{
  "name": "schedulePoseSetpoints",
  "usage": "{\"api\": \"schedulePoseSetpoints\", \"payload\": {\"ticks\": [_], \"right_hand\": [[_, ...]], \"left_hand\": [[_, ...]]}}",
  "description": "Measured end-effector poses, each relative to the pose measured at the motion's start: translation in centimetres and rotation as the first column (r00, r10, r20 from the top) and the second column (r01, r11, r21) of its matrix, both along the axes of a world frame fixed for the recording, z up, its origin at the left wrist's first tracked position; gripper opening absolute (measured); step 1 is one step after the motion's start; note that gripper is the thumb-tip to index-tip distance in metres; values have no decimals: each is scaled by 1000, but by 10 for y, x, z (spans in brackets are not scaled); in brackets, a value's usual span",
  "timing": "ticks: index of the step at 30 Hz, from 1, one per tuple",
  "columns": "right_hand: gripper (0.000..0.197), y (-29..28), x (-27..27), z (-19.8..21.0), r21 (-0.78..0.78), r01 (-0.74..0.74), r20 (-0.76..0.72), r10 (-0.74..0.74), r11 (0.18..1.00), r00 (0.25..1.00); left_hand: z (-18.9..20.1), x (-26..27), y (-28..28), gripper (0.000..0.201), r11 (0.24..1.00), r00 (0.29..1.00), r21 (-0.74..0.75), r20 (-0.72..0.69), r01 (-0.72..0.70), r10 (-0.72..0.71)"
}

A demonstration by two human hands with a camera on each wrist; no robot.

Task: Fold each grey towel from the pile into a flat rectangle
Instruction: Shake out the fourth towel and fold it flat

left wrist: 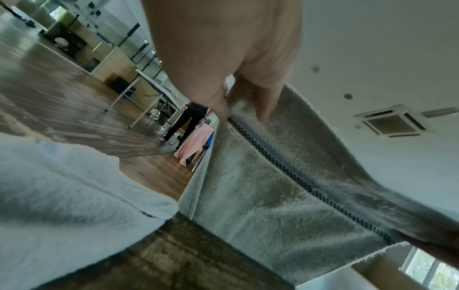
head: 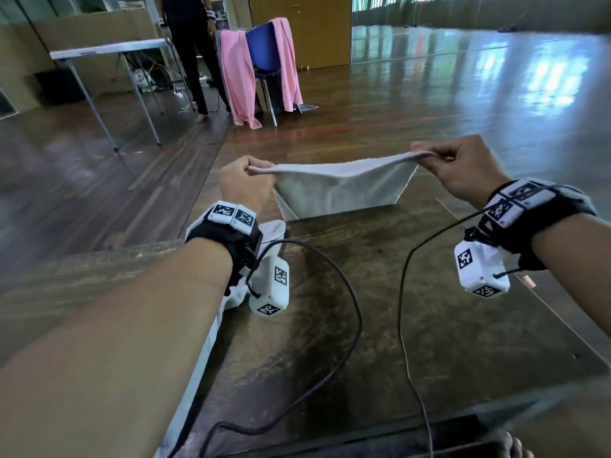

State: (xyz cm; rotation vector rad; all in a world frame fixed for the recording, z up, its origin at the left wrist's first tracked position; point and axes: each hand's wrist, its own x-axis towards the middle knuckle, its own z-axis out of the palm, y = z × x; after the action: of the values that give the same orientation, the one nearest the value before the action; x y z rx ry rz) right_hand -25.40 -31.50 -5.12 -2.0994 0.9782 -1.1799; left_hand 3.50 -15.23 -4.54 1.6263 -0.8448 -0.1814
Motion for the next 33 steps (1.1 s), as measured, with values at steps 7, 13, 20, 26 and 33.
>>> {"api": "schedulePoseSetpoints", "payload": {"ticks": [7, 13, 20, 26, 33], "right_hand": [[21, 9, -5, -13, -13, 53, 23, -53, 999, 998], [19, 27, -13, -33, 120, -61, -541, 117, 991, 833], [12, 52, -12, -59, 105, -107, -494, 145, 989, 858], [13, 75, -53, -36, -64, 106, -262, -120, 992, 958], [19, 147, -95, 2, 67, -20, -192, 33, 998, 981]], "left_hand": [[-42, 2, 19, 37, 938, 976, 276, -113, 210, -185], [-69, 4, 46, 20, 716, 910, 697, 267, 46, -318], [-54, 8, 70, 8, 770, 905, 631, 378, -95, -197], [-27, -12, 83, 34, 814, 847, 556, 342, 166, -406], [-4, -36, 140, 34, 769, 837, 583, 259, 263, -482]]}}
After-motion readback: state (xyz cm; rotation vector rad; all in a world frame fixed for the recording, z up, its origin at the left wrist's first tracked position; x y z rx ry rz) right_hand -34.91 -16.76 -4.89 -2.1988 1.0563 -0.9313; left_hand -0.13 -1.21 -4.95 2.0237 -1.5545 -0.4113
